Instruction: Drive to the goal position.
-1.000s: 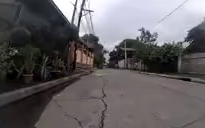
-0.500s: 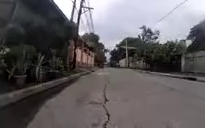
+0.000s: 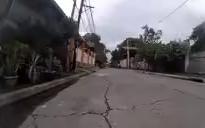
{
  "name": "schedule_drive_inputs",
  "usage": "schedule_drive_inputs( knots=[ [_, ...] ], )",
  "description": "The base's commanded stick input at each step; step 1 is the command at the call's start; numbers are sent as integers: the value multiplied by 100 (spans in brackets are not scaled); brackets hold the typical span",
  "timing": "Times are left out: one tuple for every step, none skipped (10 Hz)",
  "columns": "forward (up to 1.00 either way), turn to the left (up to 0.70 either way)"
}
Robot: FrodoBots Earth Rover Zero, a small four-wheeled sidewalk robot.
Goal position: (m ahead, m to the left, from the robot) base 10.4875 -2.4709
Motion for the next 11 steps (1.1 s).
schedule_drive_inputs(
  knots=[
    [70,0],
    [70,0],
    [70,0],
    [70,-4],
    [70,-35],
    [70,-35],
    [70,-35],
    [70,-35],
    [70,-12],
    [70,0],
    [70,0]
  ],
)
